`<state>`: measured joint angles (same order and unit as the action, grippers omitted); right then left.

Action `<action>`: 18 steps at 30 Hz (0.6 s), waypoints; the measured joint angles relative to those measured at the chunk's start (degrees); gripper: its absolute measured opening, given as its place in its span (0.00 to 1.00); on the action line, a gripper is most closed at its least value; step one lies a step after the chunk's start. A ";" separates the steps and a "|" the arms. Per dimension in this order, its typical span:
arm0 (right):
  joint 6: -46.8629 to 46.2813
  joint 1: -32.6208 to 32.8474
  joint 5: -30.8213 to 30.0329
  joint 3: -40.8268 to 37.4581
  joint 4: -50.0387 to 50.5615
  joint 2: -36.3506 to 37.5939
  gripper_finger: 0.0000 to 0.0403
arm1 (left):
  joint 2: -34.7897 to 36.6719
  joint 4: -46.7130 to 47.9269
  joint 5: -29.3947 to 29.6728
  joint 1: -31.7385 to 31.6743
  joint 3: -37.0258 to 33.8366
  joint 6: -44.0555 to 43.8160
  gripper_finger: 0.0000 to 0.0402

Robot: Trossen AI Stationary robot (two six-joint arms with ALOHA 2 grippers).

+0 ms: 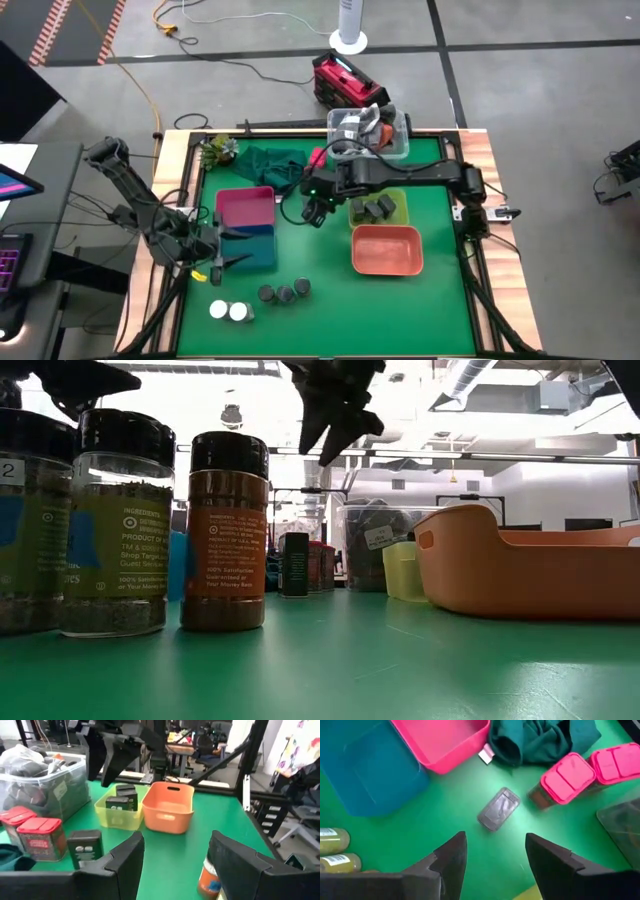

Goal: Sort spices by type
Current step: Put the black spice can into the yellow bin

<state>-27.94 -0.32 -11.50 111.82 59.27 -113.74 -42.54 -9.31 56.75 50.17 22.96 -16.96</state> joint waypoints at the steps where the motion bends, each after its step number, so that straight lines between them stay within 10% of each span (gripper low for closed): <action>1: 0.13 0.19 0.00 0.04 -0.02 -0.02 0.57 | 0.56 1.42 -0.01 0.00 0.00 -0.59 0.54; 18: 9.42 6.84 -3.86 0.19 -7.40 -4.52 0.57 | 6.95 9.98 1.11 0.07 0.00 -6.80 0.54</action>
<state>-18.52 6.52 -15.36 112.01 51.87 -118.25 -35.59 0.67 57.86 50.24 22.96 -23.76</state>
